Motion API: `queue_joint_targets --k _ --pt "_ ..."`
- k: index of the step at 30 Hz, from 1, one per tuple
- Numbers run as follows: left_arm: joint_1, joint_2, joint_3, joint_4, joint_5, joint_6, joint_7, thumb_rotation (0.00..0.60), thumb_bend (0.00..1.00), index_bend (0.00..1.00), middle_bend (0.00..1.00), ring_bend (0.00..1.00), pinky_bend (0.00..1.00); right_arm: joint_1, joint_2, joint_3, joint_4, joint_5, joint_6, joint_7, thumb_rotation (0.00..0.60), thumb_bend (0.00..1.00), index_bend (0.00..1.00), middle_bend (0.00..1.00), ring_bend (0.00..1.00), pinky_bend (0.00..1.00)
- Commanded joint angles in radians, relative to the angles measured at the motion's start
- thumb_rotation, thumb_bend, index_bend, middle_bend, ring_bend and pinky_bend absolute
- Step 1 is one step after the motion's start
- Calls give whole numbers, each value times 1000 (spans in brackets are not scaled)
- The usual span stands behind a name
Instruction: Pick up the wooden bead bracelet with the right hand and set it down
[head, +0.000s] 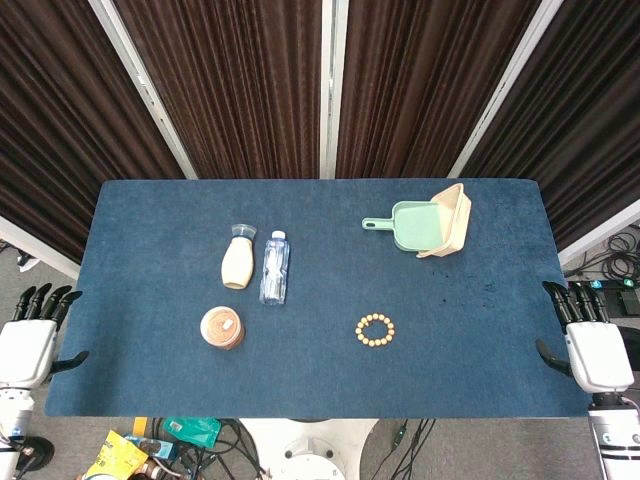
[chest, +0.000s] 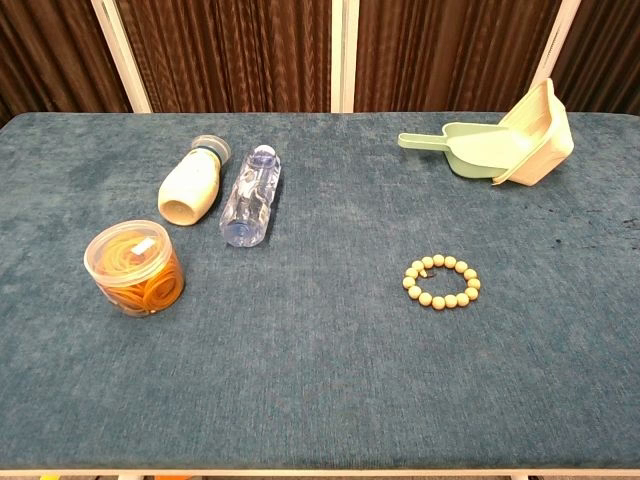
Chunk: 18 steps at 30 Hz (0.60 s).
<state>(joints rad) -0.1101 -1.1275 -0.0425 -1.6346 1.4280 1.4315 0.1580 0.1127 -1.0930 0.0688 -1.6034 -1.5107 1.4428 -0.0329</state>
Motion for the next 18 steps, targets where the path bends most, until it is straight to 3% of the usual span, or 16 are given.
queue_joint_targets --k 1,12,18 --pt "5 -12 -1 11 14 21 0 600 35 164 127 25 24 2 2 2 -2 -2 3 4 600 189 0 116 0 0" --pt "21 -15 6 5 19 38 -12 600 35 164 128 25 22 22 11 -8 9 -57 -1 93 600 193 0 143 0 3" --pt "27 -10 7 2 17 43 -16 600 35 164 128 24 24 158 8 -21 -1 -190 -132 218 600 267 103 231 4 51"
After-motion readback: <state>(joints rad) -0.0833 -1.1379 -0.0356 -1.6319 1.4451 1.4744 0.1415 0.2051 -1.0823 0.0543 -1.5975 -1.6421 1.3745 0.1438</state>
